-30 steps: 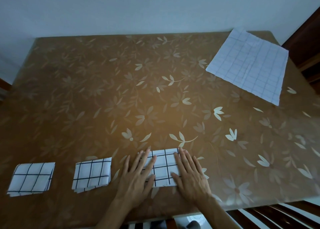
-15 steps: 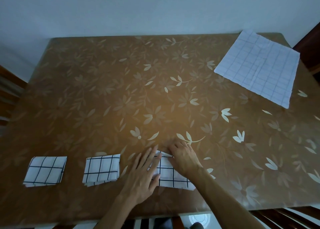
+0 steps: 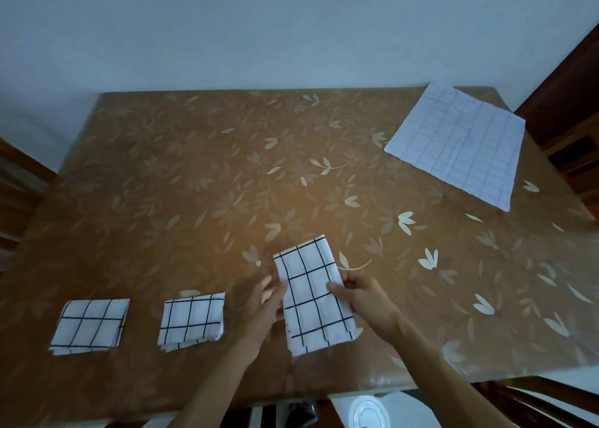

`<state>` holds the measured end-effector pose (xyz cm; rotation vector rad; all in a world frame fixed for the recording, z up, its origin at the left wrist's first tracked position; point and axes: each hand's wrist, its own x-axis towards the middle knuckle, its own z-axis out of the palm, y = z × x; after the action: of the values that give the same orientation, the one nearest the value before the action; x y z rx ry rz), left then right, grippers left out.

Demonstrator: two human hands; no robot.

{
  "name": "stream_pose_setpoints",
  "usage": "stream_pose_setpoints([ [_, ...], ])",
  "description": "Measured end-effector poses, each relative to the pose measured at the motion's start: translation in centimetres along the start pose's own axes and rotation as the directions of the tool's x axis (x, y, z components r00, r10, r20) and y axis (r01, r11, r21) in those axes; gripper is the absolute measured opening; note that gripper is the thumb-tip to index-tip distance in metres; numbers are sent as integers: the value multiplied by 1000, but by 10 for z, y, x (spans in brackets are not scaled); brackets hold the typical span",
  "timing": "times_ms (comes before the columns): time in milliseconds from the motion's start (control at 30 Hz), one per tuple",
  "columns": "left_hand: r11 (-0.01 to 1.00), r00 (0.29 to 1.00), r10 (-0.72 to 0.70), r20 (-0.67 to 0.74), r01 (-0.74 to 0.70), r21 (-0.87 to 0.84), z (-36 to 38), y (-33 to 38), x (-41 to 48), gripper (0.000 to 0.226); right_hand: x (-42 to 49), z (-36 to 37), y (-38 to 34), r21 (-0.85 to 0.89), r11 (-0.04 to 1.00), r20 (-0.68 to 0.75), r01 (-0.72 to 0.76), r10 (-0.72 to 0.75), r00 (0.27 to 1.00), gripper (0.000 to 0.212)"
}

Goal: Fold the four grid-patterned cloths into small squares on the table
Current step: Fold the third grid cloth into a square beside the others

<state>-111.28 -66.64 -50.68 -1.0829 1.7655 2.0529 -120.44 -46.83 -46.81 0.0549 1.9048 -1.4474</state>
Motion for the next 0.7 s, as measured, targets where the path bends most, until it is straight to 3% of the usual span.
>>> stream_pose_setpoints([
  [100, 991, 987, -97, 127, 108, -82, 8, 8, -9, 30, -10, -4, -4, 132, 991, -12, -26, 28, 1000, 16],
  [233, 999, 995, 30, 94, -31, 9, 11, 11, -18, 24, -19, -10, -4, 132, 991, 8, -21, 20, 1000, 15],
  [400, 977, 984, 145, 103, -159, 142, 5, 18, -23, 20, -27, -17, 2, 142, 989, 50, -42, 35, 998, 33],
  [700, 949, 963, 188, 194, -229, 218, 5, 35, -30, 23, -32, -22, 0, 165, 986, 10, -25, 24, 1000, 36],
])
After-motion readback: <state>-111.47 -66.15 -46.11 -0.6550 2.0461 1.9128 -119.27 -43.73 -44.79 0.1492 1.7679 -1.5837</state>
